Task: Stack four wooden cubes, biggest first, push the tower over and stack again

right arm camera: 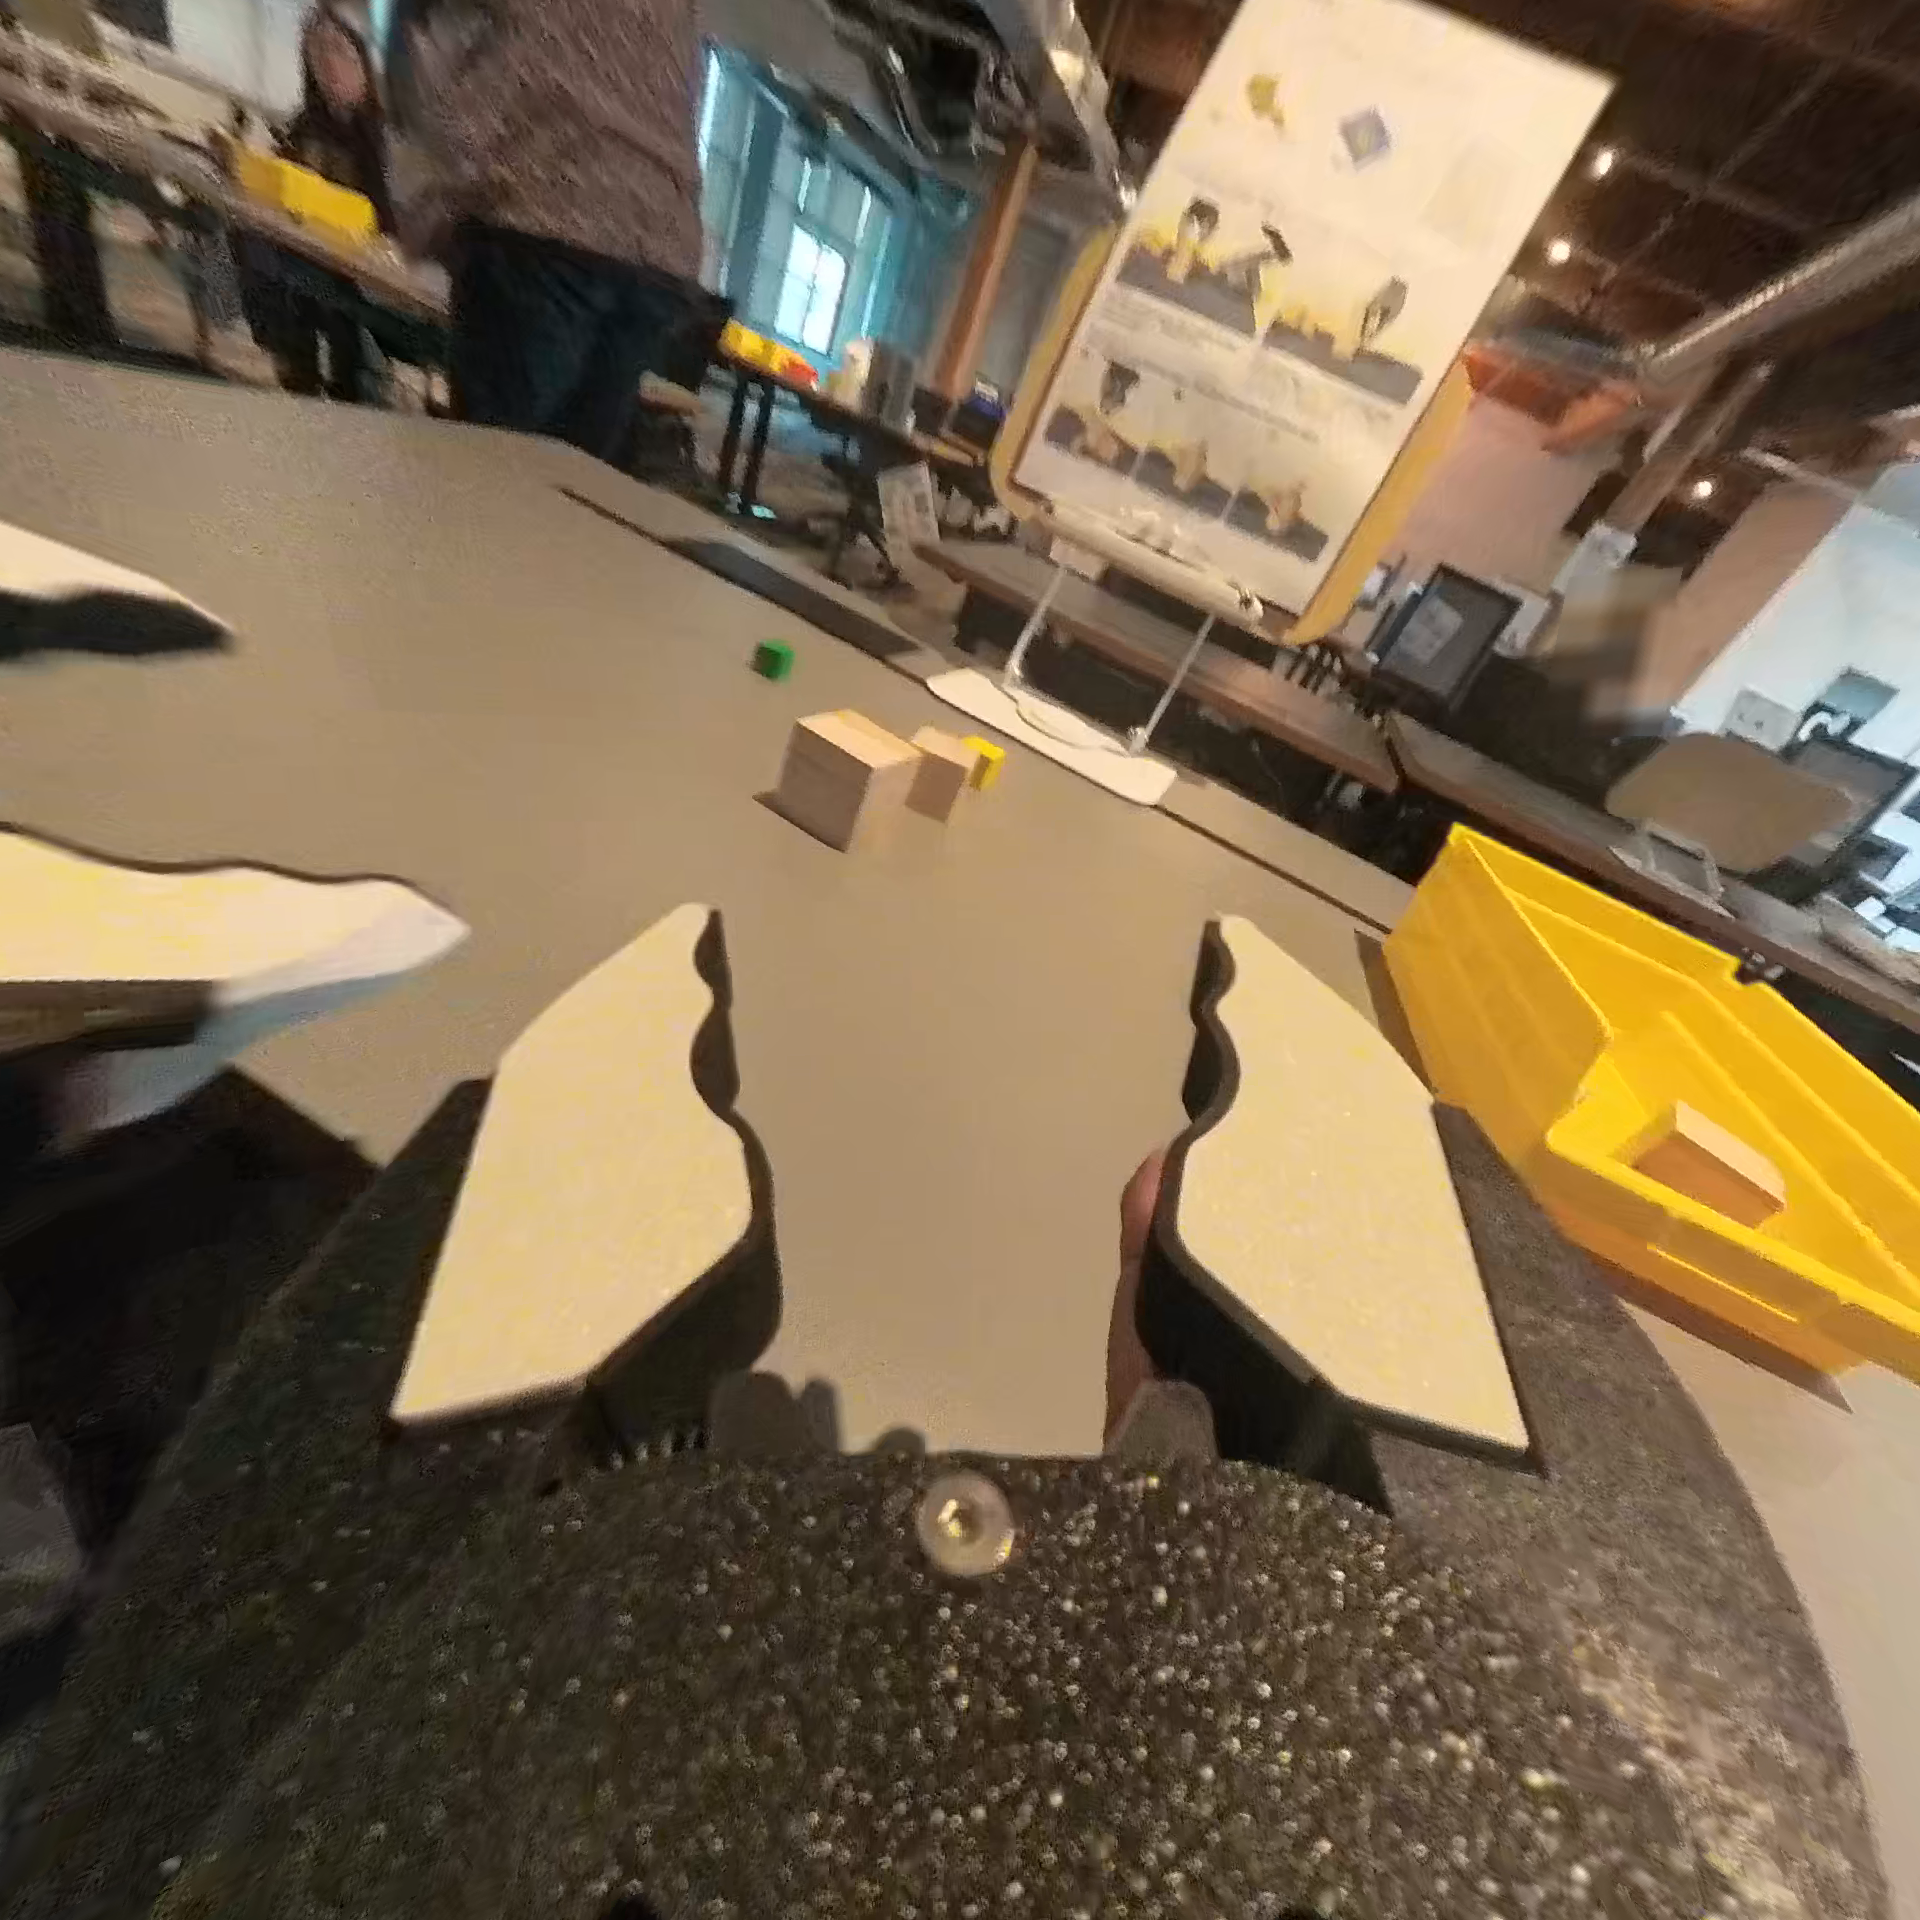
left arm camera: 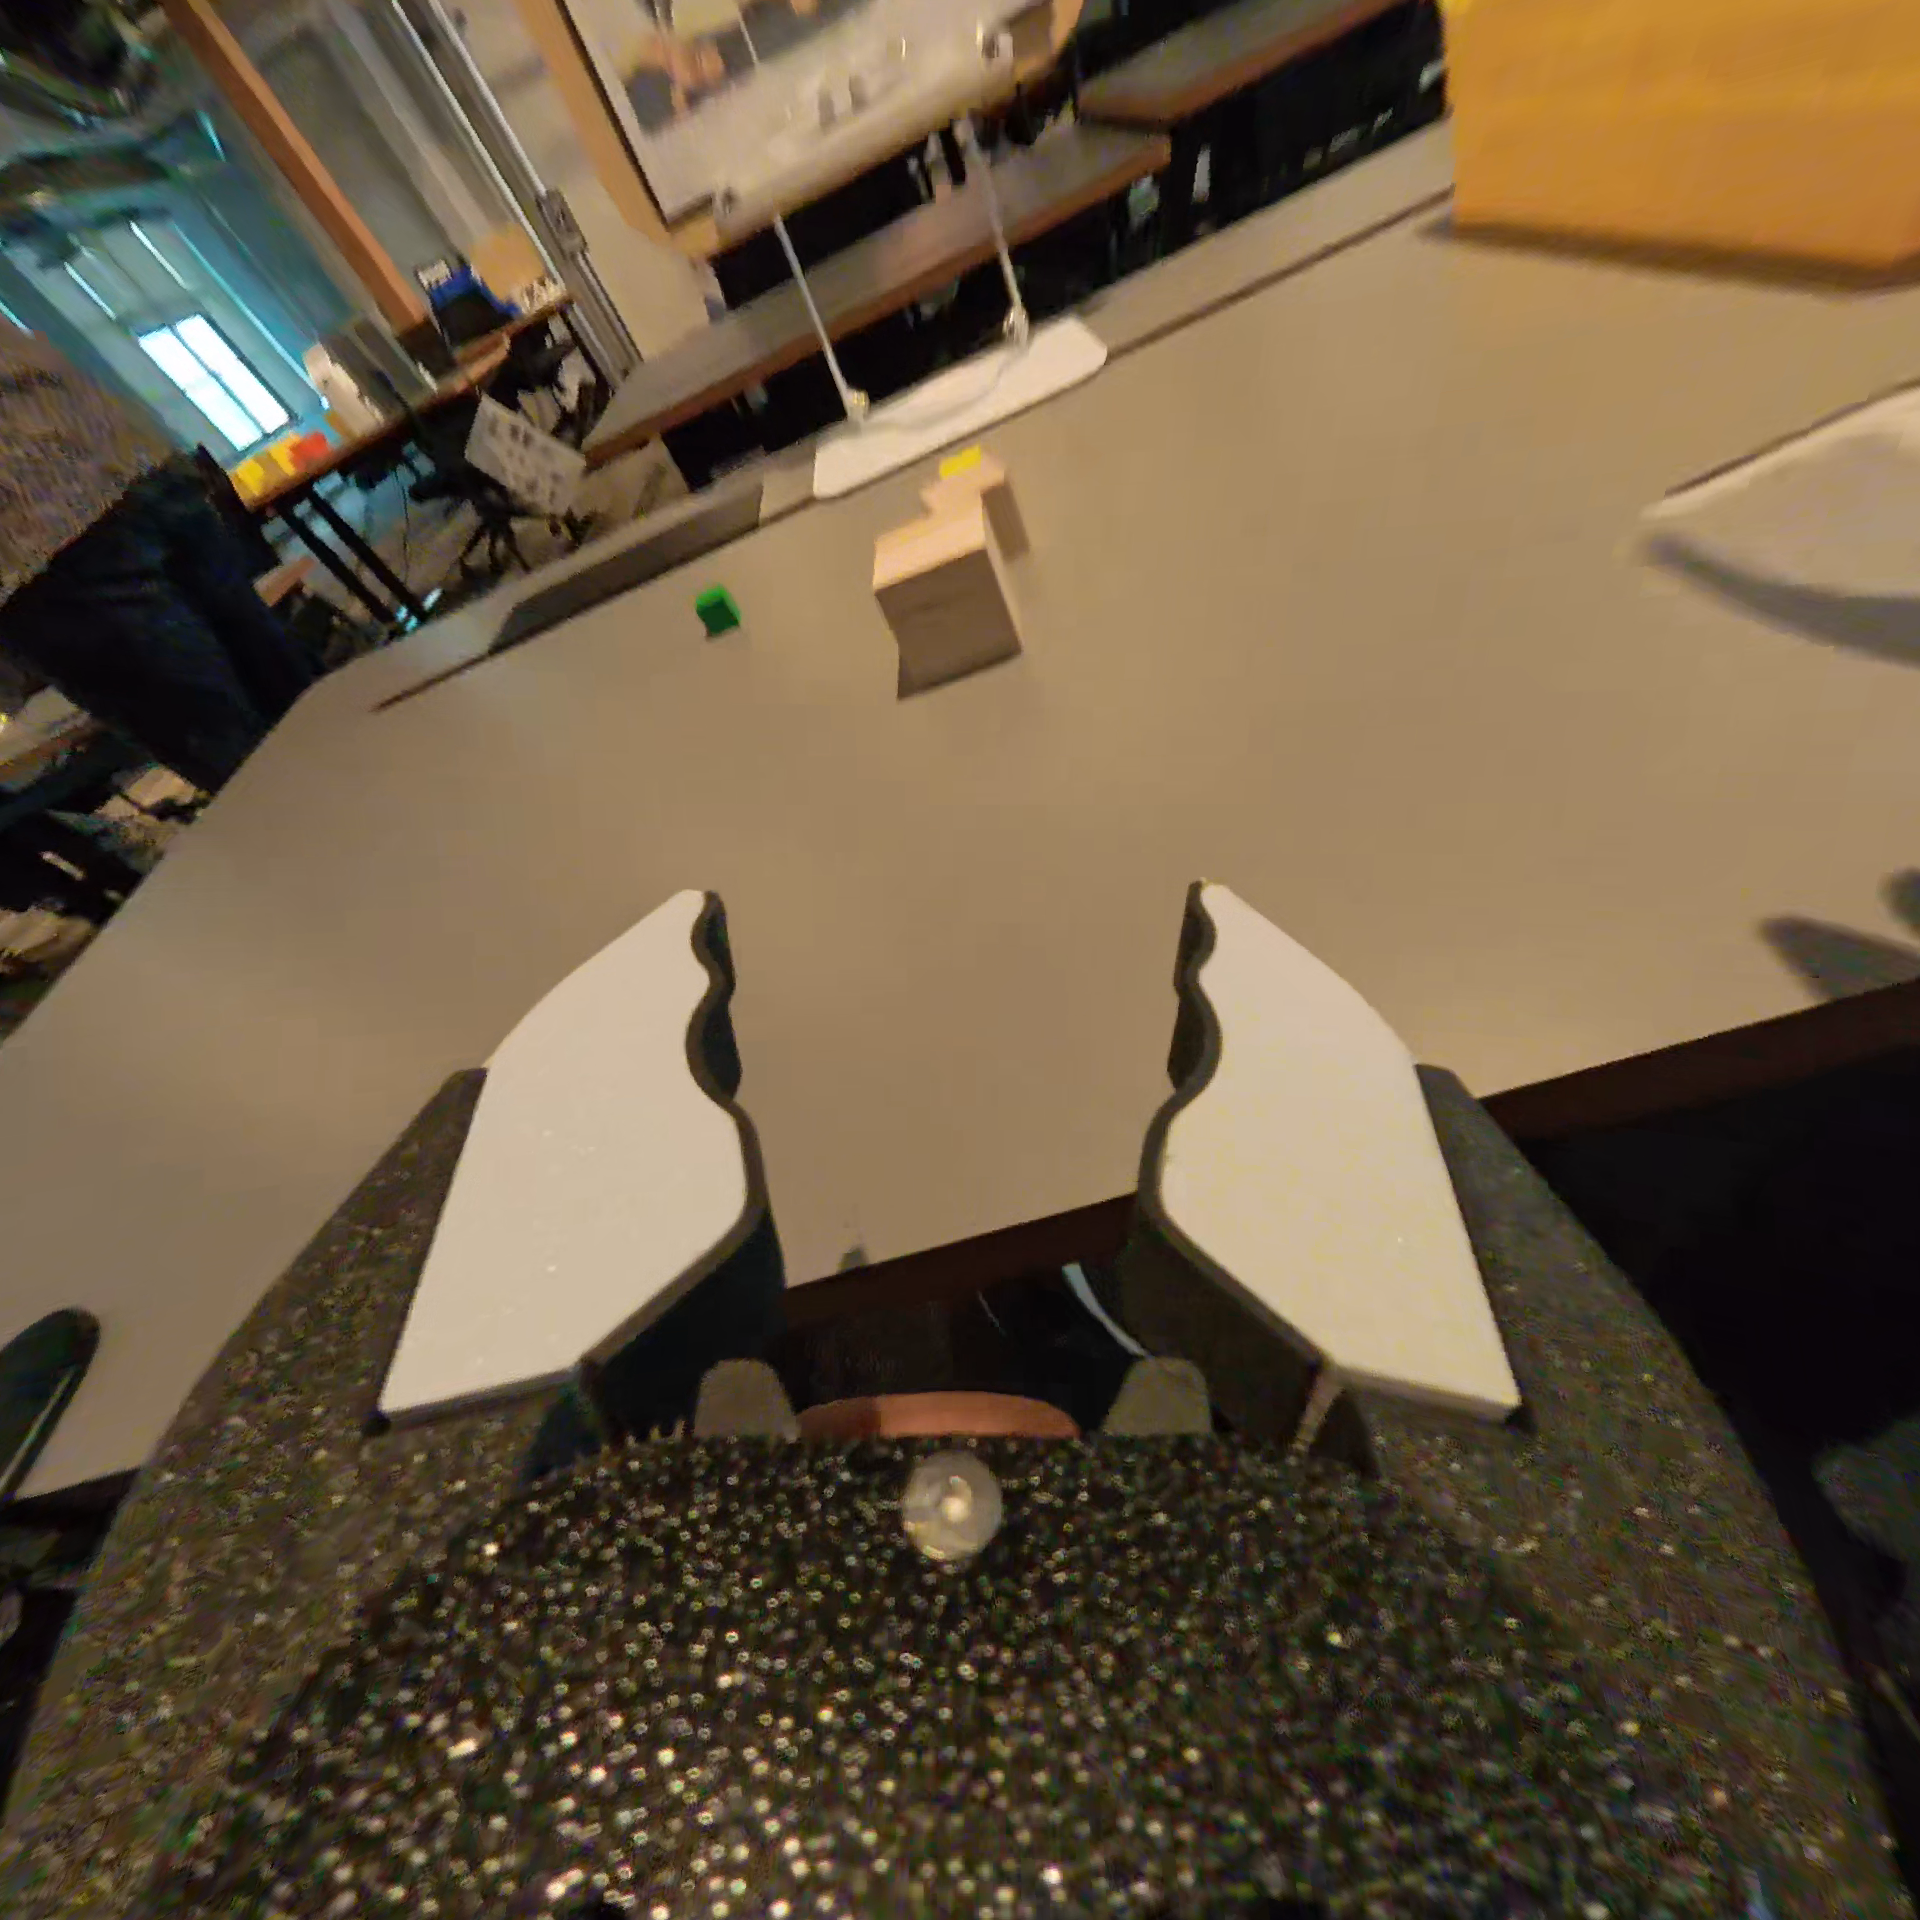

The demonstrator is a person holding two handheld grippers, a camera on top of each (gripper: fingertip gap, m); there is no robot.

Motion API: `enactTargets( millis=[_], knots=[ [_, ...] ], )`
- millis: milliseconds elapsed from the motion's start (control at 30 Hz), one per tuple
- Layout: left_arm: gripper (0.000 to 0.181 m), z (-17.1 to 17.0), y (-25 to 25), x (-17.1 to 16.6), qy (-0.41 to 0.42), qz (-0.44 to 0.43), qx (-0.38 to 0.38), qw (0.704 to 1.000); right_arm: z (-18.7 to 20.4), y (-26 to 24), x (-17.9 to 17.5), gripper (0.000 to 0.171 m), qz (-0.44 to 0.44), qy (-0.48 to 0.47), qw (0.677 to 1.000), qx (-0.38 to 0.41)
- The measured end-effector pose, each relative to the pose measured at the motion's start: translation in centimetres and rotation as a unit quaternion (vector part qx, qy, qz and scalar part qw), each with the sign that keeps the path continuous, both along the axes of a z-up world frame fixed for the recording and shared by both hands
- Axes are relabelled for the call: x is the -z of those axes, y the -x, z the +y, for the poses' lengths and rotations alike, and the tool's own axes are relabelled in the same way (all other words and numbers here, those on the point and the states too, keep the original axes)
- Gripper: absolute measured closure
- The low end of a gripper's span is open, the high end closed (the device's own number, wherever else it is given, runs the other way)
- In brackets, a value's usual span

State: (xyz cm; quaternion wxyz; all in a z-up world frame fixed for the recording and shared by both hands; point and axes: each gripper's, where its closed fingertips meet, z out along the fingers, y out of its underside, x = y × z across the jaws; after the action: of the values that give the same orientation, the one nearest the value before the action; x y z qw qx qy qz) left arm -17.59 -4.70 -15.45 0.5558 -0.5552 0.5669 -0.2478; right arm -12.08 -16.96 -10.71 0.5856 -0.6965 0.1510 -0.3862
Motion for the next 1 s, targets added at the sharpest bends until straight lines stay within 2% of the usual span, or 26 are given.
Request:
enactTargets(
  millis=[200,367,600,733,1000],
  knots=[
    [0.101,-1.8,0.3,-3.9,0.0,-0.07,0.037,0.997,1.9,-7.4,2.5,0.085,0.058,0.06,0.996,0.043],
    [0.102,-3.9,-0.1,-6.2,-0.007,-0.124,0.076,0.989,3.3,-10.9,5.8,0.083,0.134,0.082,0.986,0.061],
    [0.104,-9.0,-1.0,-10.4,-0.004,-0.256,0.194,0.947,4.8,-12.5,8.4,0.084,0.159,0.109,0.978,0.076],
    [0.104,-11.4,-1.8,-11.0,-0.003,-0.29,0.25,0.924,5.4,-13.0,8.5,0.085,0.156,0.115,0.978,0.08],
    [0.104,-15.0,-3.3,-11.0,-0.033,-0.317,0.311,0.896,5.6,-13.0,9.0,0.086,0.133,0.155,0.975,0.091]
  ],
)
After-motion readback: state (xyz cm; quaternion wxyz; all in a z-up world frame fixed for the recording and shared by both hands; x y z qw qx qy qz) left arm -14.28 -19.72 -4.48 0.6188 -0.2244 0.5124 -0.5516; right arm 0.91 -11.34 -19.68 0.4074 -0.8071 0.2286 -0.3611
